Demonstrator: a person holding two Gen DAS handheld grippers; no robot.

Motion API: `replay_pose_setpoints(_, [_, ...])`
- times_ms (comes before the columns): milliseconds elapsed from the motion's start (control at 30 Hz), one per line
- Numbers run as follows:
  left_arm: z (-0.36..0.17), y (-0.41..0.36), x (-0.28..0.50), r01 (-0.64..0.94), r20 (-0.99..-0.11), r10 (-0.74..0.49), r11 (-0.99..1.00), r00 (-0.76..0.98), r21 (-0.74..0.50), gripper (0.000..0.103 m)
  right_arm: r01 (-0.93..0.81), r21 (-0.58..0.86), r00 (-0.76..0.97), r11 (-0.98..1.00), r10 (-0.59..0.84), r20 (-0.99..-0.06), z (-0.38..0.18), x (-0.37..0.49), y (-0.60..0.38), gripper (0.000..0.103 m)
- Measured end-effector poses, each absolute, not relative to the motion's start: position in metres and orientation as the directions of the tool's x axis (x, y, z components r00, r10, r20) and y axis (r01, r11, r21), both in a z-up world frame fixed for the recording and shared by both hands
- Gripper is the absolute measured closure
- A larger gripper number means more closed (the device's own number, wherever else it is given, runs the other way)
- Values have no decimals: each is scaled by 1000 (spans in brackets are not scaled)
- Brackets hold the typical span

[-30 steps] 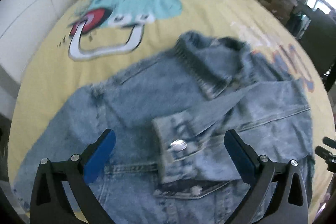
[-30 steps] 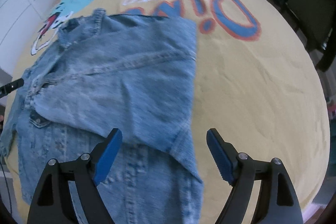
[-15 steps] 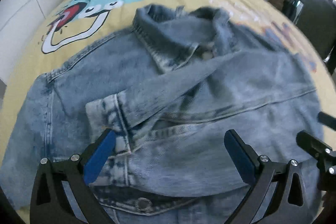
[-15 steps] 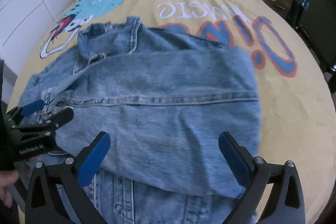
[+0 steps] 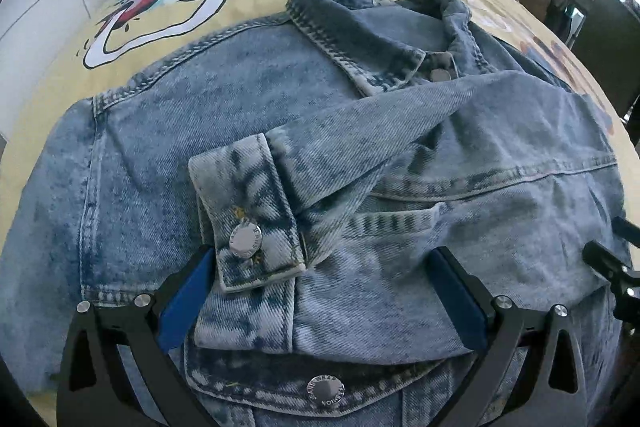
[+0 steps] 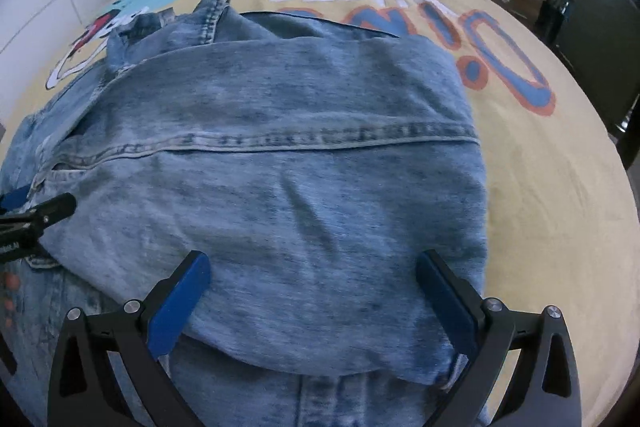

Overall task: Fold large clothes
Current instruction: 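Grasp the cuff of the sleeve nearest the left gripper and lift it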

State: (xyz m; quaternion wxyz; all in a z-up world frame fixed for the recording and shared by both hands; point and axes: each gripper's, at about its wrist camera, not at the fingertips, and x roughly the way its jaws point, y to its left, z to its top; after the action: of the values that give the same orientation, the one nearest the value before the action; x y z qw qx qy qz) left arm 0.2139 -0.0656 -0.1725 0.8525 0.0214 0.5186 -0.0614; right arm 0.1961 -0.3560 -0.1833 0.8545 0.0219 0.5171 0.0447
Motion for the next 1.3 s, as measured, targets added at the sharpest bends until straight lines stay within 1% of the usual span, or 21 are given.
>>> replay_pose_setpoints(100, [-172, -66, 213, 130, -889, -86, 991, 450, -30, 1, -70, 89, 472, 994, 111, -875, -185, 193, -358, 0])
replay_pose_setpoints(200, [-168, -66, 210, 131, -891, -97, 990, 443, -42, 1, -79, 51, 470, 996, 82, -879, -185, 193, -352, 0])
replay_pose_setpoints(300, [-157, -59, 205, 125, -896, -94, 991, 434, -44, 1, -76, 50, 453, 996, 79, -888, -175, 192, -350, 0])
replay_pose_setpoints(500, [-122, 5, 178, 15, -875, -217, 972, 433, -234, 1, -76, 71, 493, 995, 99, -865, -141, 172, -348, 0])
replay_pose_setpoints(600, [-114, 48, 159, -78, -879, -202, 963, 433, -260, 1, -90, 57, 510, 994, 95, -855, -125, 154, -347, 0])
replay_pose_setpoints(733, [-108, 116, 127, -264, -887, -120, 929, 445, -258, 1, -104, 59, 507, 993, 104, -856, -116, 138, -348, 0])
replay_pose_setpoints(767, [-109, 134, 122, -303, -885, -118, 912, 451, -276, 1, -105, 61, 506, 993, 106, -856, -114, 134, -348, 0])
replay_pose_setpoints(867, [-120, 186, 97, -467, -910, -50, 846, 413, -259, 1, -106, 57, 500, 993, 103, -860, -114, 125, -350, 0])
replay_pose_setpoints(967, [-132, 233, 73, -598, -923, -26, 755, 384, -270, 1, -106, 52, 492, 993, 98, -865, -114, 120, -350, 0])
replay_pose_setpoints(1133, [-144, 288, 35, -767, -928, -1, 563, 373, -309, 1, -96, 51, 478, 994, 91, -874, -118, 116, -351, 0])
replay_pose_setpoints(1233, [-152, 311, 20, -805, -925, -9, 488, 381, -336, 1, -93, 64, 465, 994, 100, -880, -122, 112, -350, 0])
replay_pose_setpoints(1300, [-157, 320, 16, -825, -930, 9, 466, 366, -320, 1, -91, 65, 455, 994, 100, -885, -125, 110, -350, 0])
